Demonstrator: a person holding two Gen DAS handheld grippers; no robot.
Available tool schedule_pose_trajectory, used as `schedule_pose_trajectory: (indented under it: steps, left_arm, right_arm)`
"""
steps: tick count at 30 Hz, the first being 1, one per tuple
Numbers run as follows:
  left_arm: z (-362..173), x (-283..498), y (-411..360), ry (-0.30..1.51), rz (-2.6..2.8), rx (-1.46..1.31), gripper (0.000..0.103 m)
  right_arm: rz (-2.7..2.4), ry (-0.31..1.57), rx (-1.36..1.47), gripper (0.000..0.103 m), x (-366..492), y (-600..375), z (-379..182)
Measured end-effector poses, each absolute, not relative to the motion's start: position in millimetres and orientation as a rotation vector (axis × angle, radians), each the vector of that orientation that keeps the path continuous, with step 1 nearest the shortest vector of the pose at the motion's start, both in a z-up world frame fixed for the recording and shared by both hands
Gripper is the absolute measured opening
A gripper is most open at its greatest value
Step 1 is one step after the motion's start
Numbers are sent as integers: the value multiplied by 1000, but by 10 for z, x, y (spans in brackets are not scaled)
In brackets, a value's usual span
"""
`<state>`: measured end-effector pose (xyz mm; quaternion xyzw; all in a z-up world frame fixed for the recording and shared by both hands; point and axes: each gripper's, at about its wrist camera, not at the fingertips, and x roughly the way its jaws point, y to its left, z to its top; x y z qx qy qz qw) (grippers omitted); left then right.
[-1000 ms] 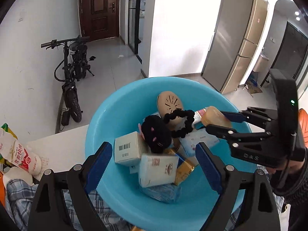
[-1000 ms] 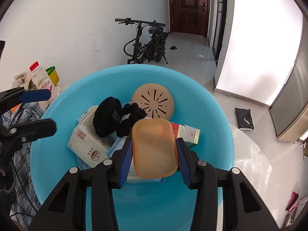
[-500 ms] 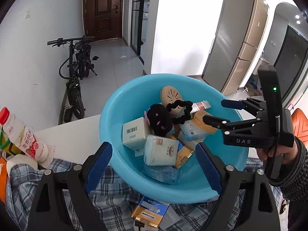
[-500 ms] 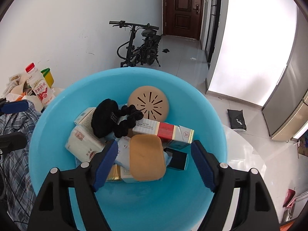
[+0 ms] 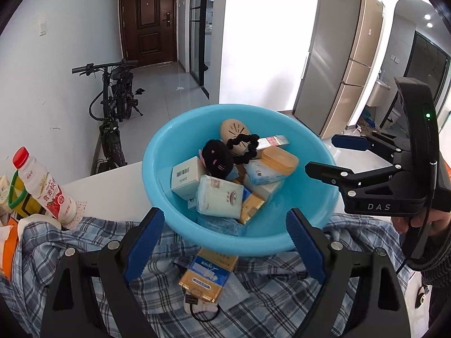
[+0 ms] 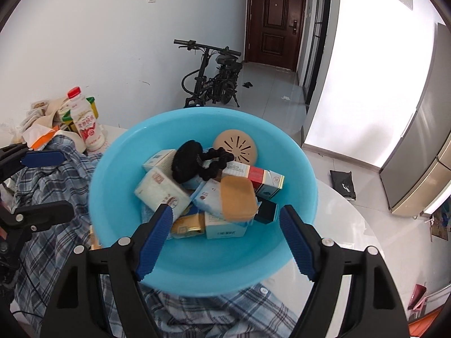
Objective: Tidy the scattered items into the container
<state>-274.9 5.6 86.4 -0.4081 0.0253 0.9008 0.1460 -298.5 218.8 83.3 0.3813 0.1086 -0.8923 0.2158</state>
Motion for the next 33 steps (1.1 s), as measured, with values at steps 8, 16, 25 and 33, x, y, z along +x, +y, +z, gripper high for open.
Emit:
schedule_pose_trajectory:
  steps: [8, 16, 25, 33]
  left_arm:
    - [1009, -2267, 115, 83, 2586, -1156, 90]
    - [1018, -1645, 155, 78, 2567, -1164, 90]
    - [871, -896, 122, 61, 2535, -1191, 90]
    - [527, -457, 36, -149, 2589, -1108, 90]
  right_arm:
    - [-2441, 316, 1027, 78, -2416, 2226, 1010]
    - [-2430, 270, 987, 78, -1738, 2356, 1028]
    - [-2492, 205, 931, 78, -1042, 2507, 865]
    - [-2624, 113, 778, 78, -532, 2583, 682]
